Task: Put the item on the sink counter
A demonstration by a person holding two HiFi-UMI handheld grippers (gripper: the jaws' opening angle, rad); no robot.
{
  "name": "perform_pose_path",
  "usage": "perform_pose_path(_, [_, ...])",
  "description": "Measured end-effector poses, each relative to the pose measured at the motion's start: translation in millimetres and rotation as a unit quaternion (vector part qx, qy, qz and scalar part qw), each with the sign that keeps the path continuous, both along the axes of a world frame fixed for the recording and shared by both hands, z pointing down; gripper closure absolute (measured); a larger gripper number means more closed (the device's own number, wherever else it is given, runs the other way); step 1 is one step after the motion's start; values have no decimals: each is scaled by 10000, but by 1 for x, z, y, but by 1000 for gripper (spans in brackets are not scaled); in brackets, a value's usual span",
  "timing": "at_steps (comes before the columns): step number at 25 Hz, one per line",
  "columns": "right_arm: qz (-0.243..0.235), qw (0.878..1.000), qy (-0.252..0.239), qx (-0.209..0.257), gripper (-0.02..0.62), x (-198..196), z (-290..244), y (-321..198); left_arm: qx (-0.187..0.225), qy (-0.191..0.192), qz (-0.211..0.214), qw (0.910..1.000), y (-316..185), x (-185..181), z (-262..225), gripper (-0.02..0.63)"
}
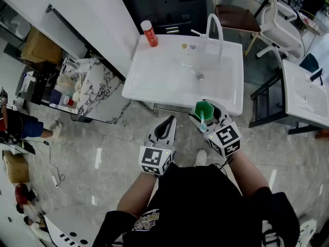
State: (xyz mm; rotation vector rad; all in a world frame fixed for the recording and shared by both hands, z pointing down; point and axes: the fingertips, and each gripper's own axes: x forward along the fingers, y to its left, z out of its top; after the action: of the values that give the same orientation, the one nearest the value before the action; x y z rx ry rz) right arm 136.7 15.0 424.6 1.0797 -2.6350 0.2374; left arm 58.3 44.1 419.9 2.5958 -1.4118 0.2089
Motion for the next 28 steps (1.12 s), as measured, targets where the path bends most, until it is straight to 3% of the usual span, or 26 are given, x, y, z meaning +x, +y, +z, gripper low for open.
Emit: perform_pose_path(28, [-153, 9997, 168, 5, 241, -10, 5, -4, 17, 63, -53, 10000, -1, -8, 0, 584])
